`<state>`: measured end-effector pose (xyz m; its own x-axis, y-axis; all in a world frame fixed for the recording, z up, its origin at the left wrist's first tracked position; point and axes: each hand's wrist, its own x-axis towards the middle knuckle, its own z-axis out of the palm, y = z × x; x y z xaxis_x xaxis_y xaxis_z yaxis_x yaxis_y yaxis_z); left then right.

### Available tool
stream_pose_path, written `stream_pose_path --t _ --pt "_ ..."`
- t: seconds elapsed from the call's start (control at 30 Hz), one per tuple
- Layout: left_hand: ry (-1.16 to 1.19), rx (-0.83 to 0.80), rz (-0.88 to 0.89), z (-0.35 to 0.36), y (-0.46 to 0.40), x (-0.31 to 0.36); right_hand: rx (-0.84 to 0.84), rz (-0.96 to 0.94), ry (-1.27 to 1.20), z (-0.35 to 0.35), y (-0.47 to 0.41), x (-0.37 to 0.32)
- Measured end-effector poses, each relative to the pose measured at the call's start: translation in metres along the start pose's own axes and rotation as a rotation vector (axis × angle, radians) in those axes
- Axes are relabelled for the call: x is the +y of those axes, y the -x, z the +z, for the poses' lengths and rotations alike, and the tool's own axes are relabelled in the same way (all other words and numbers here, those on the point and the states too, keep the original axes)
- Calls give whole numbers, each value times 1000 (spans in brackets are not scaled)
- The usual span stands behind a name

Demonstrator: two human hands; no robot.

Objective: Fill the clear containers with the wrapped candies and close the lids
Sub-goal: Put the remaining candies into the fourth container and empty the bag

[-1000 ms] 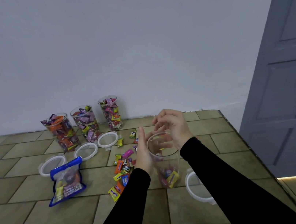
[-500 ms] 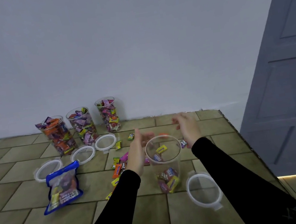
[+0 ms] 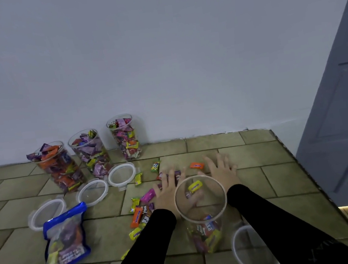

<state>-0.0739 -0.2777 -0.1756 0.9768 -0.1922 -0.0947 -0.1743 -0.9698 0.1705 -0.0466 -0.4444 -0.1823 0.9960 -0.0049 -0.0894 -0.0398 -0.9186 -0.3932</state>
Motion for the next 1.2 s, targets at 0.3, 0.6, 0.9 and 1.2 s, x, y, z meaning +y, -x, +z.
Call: stream_pose_path --t 0.3,0.6,0.9,1.2 --pt "-31 55 -83 2 -29 -14 25 -216 175 15 -34 -31" --pt "34 99 -47 -4 -41 -9 139 -223 162 19 -34 -37" --pt "151 -4 -55 -23 -44 -19 17 -184 -29 2 -33 -36" --pt "461 230 -85 -45 -27 -22 148 -123 -483 -30 -18 -40"
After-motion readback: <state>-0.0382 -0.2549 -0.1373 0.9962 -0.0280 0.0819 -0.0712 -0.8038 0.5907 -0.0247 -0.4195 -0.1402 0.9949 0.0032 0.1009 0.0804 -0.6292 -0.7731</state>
